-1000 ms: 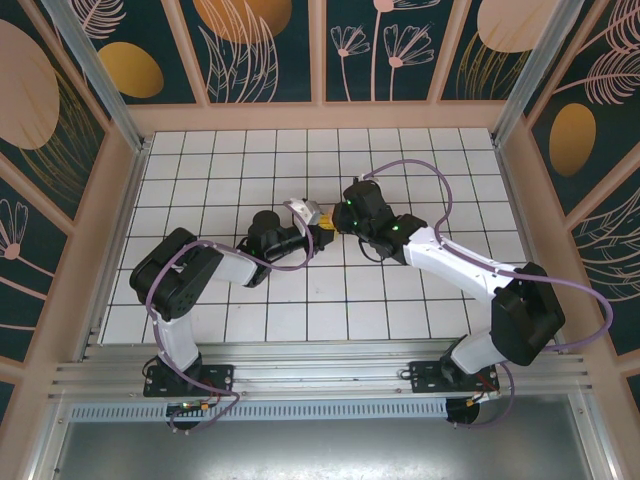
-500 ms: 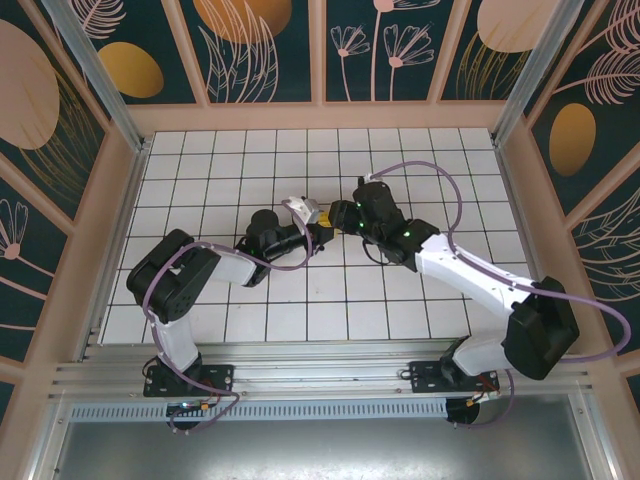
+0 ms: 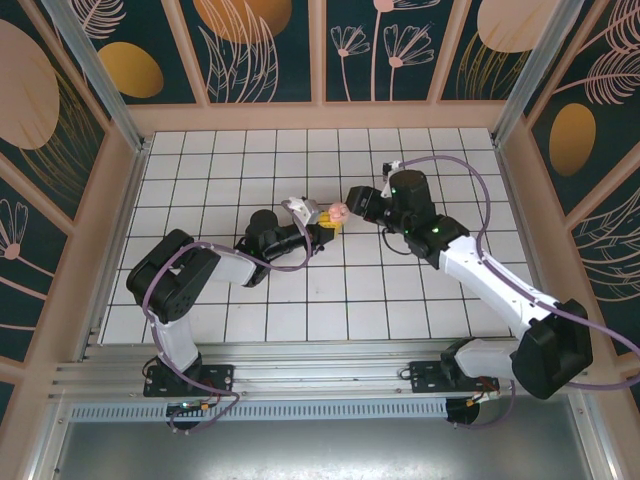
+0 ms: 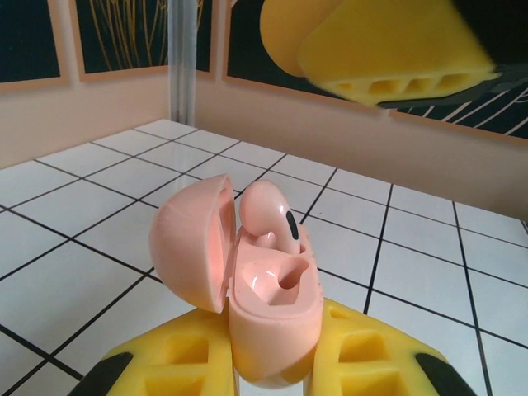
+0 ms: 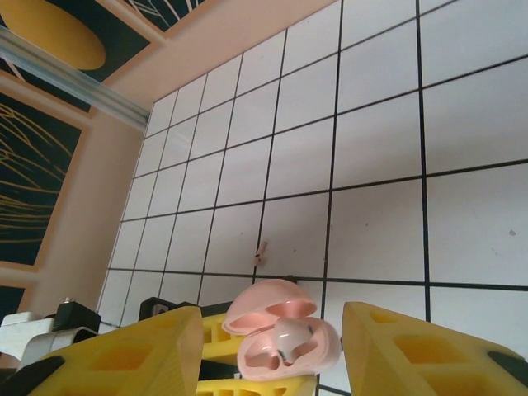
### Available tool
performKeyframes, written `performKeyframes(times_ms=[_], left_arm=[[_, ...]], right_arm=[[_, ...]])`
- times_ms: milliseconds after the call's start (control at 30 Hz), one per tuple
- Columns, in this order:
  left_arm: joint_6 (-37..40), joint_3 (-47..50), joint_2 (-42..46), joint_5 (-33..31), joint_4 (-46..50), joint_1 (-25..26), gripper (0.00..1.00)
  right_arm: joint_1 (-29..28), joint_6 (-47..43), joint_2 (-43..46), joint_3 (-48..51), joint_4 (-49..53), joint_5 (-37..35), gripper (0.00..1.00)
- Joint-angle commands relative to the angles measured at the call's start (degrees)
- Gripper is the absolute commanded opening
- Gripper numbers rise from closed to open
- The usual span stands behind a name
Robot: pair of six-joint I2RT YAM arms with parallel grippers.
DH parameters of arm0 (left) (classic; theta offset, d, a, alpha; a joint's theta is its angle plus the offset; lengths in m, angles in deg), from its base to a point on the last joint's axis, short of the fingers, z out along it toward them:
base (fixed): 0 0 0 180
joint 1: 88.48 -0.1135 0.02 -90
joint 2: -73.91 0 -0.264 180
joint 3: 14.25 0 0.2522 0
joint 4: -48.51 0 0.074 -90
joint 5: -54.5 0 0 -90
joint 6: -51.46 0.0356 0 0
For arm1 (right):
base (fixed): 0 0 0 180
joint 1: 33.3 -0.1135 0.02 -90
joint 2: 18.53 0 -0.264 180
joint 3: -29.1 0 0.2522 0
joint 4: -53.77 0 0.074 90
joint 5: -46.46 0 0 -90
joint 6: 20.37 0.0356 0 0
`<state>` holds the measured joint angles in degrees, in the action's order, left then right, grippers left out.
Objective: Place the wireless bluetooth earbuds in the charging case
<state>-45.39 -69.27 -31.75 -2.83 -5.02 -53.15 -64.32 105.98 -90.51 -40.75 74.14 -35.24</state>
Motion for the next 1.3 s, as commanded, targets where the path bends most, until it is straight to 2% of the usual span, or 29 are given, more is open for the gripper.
performKeyframes(times_ms=[0, 267, 1267], left_arm=[[0.9, 0.9, 1.4, 3.0, -4.1, 0.1, 0.07], [0.5, 1.0, 1.1, 3.9, -5.7, 0.2, 0.07], [0.7, 0.5, 2.4, 3.6, -6.2, 0.2, 0.07]], right_arm=[[3.0, 0.1, 0.1, 2.1, -0.9, 10.4, 0.49], [3.6, -0.9, -3.3, 1.8, -0.5, 14.4, 0.50], [3.9, -2.7, -6.1, 3.9, 3.3, 13.0, 0.45]])
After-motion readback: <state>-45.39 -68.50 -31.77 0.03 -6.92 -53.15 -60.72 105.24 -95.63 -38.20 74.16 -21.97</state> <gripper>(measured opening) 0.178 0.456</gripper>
